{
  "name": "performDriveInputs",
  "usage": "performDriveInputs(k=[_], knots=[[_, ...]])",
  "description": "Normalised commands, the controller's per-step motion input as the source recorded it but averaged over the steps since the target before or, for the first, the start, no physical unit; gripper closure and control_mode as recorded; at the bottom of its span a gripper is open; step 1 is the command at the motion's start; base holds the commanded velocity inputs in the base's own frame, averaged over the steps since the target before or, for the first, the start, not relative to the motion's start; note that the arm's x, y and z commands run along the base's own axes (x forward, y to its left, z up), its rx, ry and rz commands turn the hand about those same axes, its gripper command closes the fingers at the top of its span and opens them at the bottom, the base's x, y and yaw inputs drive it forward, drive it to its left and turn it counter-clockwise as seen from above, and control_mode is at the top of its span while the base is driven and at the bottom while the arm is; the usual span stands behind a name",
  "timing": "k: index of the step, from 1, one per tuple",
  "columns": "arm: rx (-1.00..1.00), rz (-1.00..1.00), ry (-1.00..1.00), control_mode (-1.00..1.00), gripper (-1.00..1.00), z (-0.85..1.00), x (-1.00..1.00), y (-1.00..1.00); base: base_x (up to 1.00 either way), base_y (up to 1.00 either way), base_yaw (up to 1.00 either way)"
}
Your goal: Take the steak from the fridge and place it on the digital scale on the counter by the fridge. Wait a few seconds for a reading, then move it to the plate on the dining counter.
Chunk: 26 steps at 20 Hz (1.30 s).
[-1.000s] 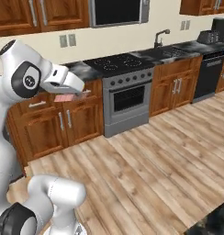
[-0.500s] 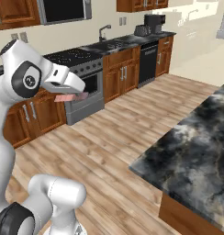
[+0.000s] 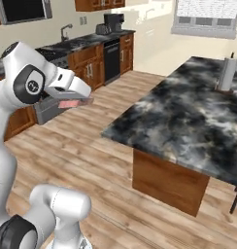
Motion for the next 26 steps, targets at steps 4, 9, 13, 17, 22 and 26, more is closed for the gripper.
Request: performDriveInputs(k=[4, 9, 13, 17, 22, 26], knots=[[0.00, 0.00, 0.00, 1.00, 1.00, 0.00, 0.00, 0.00, -0.99, -0.92, -0.26], [0.00, 0.00, 0.00, 1.00, 1.00, 0.00, 0.00, 0.00, -0.59, -1.00, -0.10], [0.00, 0.00, 0.00, 1.00, 1.00, 0.00, 0.00, 0.00, -0.11, -1.00, 0.00], [0.00, 0.00, 0.00, 1.00, 1.00, 0.00, 0.00, 0.00, 0.00, -1.00, 0.07], [0.00, 0.00, 0.00, 1.00, 1.00, 0.00, 0.00, 0.00, 0.03, -1.00, 0.16], [0.00, 0.00, 0.00, 1.00, 1.00, 0.00, 0.00, 0.00, 0.26, -1.00, 0.25]])
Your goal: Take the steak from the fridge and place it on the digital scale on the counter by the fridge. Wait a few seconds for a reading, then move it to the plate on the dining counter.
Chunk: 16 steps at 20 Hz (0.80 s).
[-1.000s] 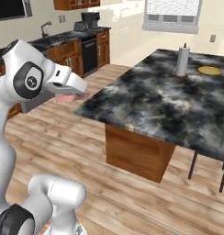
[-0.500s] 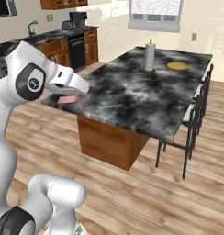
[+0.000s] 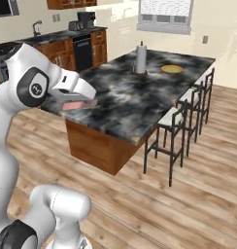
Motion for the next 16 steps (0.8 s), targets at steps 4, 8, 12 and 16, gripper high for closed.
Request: performDriveInputs(k=[4, 8, 12, 16], knots=[[0.00, 0.00, 0.00, 1.00, 1.00, 0.00, 0.00, 0.00, 0.45, -1.00, 0.33], [0.00, 0.00, 0.00, 1.00, 1.00, 0.00, 0.00, 0.00, 0.66, -0.99, 0.38], [0.00, 0.00, 0.00, 1.00, 1.00, 0.00, 0.00, 0.00, 0.69, -1.00, 0.38], [0.00, 0.00, 0.00, 1.00, 1.00, 0.00, 0.00, 0.00, 0.63, -1.00, 0.36]])
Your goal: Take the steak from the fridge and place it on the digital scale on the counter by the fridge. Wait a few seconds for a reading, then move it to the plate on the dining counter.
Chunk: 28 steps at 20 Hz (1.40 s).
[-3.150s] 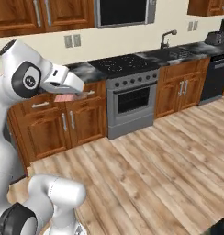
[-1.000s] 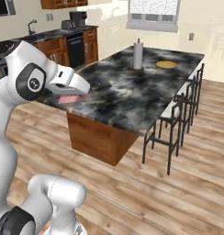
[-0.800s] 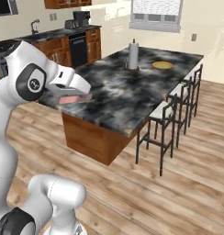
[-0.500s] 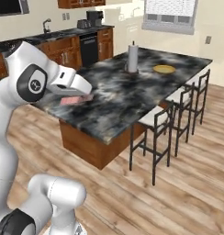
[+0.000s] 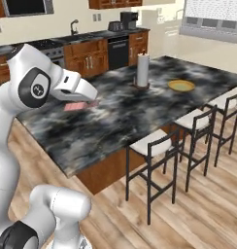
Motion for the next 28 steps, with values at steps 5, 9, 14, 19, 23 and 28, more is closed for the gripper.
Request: performDriveInputs(k=[5, 9, 14, 19, 23, 28], knots=[[0.00, 0.00, 0.00, 1.00, 1.00, 0.00, 0.00, 0.00, 0.42, -1.00, 0.35], [0.00, 0.00, 0.00, 1.00, 1.00, 0.00, 0.00, 0.00, 0.23, -1.00, 0.36], [0.00, 0.00, 0.00, 1.00, 1.00, 0.00, 0.00, 0.00, 0.17, -1.00, 0.36], [0.00, 0.00, 0.00, 1.00, 1.00, 0.00, 0.00, 0.00, 0.24, -1.00, 0.38], [0.00, 0.00, 0.00, 1.00, 1.00, 0.00, 0.00, 0.00, 0.27, -1.00, 0.38], [0.00, 0.00, 0.00, 1.00, 1.00, 0.00, 0.00, 0.00, 0.24, -1.00, 0.39]])
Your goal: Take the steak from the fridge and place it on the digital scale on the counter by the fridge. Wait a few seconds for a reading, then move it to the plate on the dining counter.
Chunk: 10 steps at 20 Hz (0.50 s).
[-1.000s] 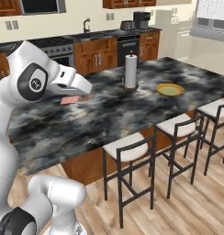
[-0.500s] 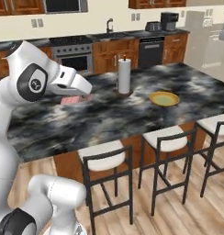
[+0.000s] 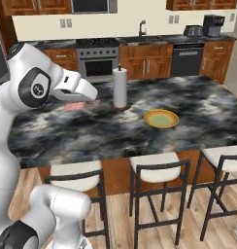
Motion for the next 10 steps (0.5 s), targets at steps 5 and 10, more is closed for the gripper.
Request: performDriveInputs(k=[5, 10], knots=[[0.00, 0.00, 0.00, 1.00, 1.00, 0.00, 0.00, 0.00, 0.14, -1.00, 0.41], [0.00, 0.00, 0.00, 1.00, 1.00, 0.00, 0.00, 0.00, 0.35, -0.93, 0.44]])
